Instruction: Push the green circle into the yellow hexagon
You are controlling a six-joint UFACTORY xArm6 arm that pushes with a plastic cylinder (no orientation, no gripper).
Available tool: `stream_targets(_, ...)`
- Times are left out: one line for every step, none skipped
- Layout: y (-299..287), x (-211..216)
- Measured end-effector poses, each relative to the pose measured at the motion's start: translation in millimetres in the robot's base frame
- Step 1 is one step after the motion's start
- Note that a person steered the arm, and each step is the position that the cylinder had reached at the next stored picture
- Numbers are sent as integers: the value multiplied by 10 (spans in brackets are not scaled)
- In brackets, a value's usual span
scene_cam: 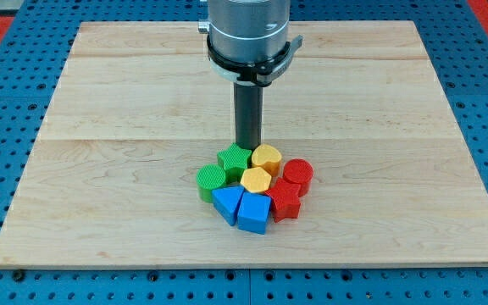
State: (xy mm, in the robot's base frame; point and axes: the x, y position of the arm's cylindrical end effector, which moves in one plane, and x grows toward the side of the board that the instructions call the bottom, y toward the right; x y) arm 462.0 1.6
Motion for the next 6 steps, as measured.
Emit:
stream_targets(16,0)
stream_targets(16,-4)
stream_targets(-503,-4)
stream_targets(-1108,54)
stream_targets(-866,729)
stream_targets(-282,976)
